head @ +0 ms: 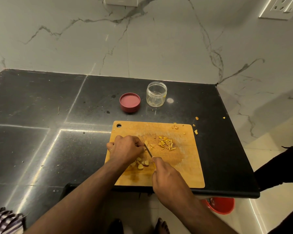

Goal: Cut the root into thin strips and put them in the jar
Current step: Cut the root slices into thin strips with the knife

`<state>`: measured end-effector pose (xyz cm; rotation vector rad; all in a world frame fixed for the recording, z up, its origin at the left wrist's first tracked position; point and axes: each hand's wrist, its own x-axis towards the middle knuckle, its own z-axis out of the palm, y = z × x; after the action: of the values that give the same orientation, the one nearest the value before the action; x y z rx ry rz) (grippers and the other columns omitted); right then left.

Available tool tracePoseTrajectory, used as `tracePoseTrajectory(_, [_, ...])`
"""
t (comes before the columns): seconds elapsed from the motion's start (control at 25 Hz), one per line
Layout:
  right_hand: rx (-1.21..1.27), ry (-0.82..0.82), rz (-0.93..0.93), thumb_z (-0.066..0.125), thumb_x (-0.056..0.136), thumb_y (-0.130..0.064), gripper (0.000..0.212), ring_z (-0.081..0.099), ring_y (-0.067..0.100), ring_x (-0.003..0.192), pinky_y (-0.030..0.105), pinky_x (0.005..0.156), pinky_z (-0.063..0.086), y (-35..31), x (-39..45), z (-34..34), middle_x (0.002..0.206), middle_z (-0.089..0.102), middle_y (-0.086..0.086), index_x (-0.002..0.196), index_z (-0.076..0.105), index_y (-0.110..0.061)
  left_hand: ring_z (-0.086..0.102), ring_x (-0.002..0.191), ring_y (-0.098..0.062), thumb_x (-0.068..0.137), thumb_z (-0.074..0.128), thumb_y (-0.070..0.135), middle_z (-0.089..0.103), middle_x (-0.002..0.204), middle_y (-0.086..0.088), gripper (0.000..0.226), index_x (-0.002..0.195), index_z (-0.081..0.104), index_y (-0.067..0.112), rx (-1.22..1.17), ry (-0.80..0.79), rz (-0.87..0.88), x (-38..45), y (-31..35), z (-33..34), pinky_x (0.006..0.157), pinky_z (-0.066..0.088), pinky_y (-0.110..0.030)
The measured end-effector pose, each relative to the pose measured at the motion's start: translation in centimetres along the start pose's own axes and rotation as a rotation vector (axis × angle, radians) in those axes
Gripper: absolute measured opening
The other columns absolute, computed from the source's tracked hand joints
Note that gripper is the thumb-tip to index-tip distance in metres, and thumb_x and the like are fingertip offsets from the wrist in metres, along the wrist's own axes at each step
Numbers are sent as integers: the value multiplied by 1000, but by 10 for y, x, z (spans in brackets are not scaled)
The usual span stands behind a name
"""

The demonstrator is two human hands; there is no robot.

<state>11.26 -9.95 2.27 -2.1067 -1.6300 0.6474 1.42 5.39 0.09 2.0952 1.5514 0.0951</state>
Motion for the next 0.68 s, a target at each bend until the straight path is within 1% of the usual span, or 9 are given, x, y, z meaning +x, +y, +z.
tracePoseTrajectory(0.12, [-3, -20, -3, 34, 101, -22, 39, 58, 17, 92, 33, 78, 50, 3, -5, 1, 116, 57, -1, 140, 33, -28, 43, 118, -16, 91, 64, 44, 65, 95, 22, 11, 91, 74, 38, -10, 2, 0, 1, 1, 0, 91, 28, -46])
tracePoseTrajectory(0.2, [1, -20, -5, 34, 101, -23, 42, 58, 15, 97, 31, 81, 50, 6, -15, 0, 121, 58, -2, 143, 33, -27, 43, 116, -16, 91, 63, 42, 64, 93, 21, 11, 90, 74, 37, -8, 7, 2, 1, 1, 0, 88, 26, -44])
tracePoseTrajectory(0.32, [39, 10, 2, 35, 102, -25, 42, 57, 11, 105, 26, 87, 48, 8, -27, -5, 127, 56, -6, 144, 34, -29, 42, 116, -16, 92, 64, 42, 61, 92, 21, 9, 90, 71, 37, -12, -15, 8, 1, 0, -1, 91, 27, -45])
tracePoseTrajectory(0.4, [57, 39, -1, 36, 103, -25, 41, 56, 10, 108, 23, 89, 48, 6, -25, -7, 129, 56, -7, 144, 35, -30, 41, 117, -16, 92, 64, 42, 60, 92, 21, 8, 86, 68, 39, -18, -32, 6, 2, 0, -2, 93, 28, -46])
tracePoseTrajectory(0.56, [29, 30, 2, 35, 102, -25, 41, 57, 12, 103, 28, 85, 49, 0, -9, -3, 126, 56, -4, 143, 33, -28, 42, 118, -17, 91, 64, 42, 63, 95, 21, 9, 84, 69, 39, -20, -30, -7, 2, -1, 0, 94, 28, -46])
tracePoseTrajectory(0.68, [15, 4, 7, 35, 101, -24, 39, 57, 16, 99, 33, 83, 50, 0, -2, 0, 121, 57, -1, 140, 34, -28, 43, 118, -17, 90, 66, 46, 64, 93, 21, 11, 82, 70, 39, -19, -28, -15, 2, -2, 0, 91, 28, -46])
